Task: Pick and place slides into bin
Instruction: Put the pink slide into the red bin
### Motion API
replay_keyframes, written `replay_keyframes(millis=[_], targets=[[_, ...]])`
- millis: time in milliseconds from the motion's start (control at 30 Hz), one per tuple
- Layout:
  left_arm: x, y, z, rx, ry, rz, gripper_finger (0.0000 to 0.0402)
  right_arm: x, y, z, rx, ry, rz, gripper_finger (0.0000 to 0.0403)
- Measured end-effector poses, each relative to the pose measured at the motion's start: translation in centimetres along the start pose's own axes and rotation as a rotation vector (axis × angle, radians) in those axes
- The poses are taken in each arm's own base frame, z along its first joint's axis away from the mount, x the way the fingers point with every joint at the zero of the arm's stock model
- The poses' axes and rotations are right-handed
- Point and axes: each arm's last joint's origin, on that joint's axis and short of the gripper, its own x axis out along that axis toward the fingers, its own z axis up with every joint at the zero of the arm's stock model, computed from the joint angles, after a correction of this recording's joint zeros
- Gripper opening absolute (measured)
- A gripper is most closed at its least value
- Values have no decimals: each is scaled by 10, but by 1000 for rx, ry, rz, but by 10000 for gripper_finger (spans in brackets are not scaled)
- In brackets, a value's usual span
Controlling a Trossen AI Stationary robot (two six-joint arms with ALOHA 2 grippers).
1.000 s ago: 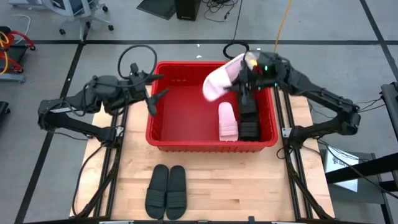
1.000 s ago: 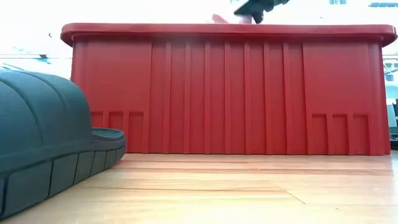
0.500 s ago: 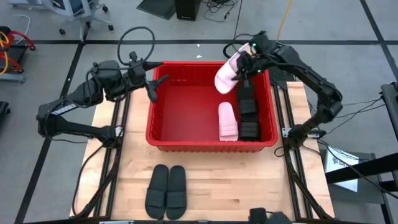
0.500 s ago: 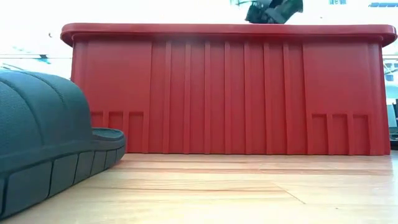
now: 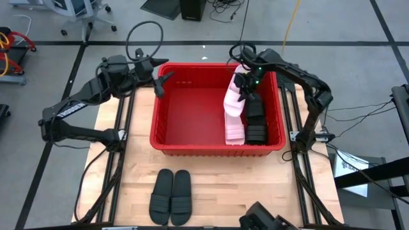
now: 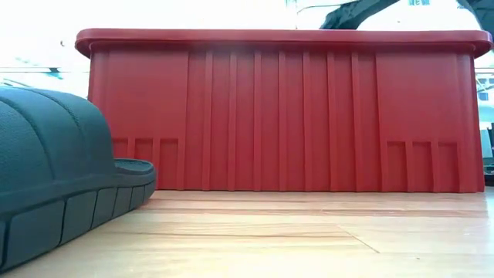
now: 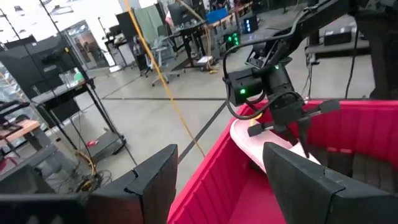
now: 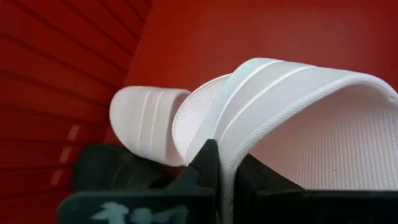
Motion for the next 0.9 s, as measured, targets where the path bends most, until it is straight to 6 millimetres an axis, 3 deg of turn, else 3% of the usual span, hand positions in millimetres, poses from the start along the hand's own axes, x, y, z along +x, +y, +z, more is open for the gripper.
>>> replay_keyframes(millis=[233,567,900], targets=[[15,0,-6,16,30,9,241,25,-14,-12,10,9,159,0],[14,0,-4,14,-2,-53,241,52,-32,-26,26,51,250,0],[14,0,-4,14,-2,-59,241,80,-38,-28,21,93,335,0]])
